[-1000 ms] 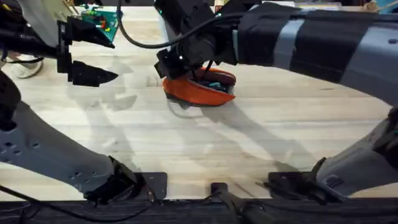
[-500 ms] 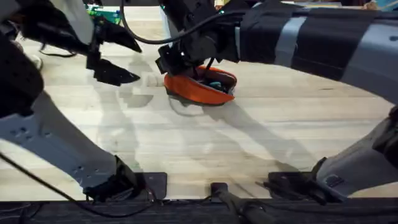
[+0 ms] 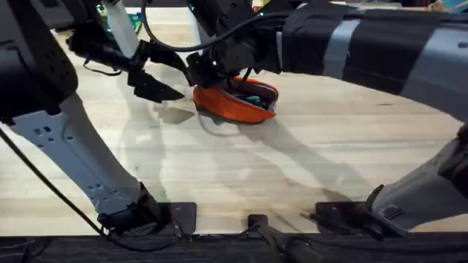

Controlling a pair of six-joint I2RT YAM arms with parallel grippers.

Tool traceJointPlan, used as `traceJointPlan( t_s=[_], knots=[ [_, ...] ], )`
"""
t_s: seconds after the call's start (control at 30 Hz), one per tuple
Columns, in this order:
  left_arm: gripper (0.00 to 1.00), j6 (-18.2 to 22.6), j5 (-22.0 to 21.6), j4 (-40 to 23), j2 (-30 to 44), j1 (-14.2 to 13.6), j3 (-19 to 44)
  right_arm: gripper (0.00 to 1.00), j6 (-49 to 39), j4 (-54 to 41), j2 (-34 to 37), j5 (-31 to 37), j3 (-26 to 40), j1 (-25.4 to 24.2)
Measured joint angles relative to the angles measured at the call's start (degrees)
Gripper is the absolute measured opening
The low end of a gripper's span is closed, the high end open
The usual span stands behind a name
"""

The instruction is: Unzip the bag, pick up the pens from the table one at a time and place them inside, then zip the bag closed.

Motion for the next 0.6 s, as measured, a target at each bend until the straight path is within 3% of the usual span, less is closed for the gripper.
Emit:
traceJointPlan(
  t_s=[0.33, 0.6],
  knots=[
    [0.993, -0.2, 0.0, 0.0, 0.2, -4.1, 0.0, 0.028, 0.0, 0.3, 0.0, 1.5, 0.0, -0.2],
    [0.993, -0.4, 1.5, -0.5, 4.8, -6.4, 0.0, 0.028, 0.0, 0.3, 0.0, 1.5, 0.0, -0.2]
  ],
)
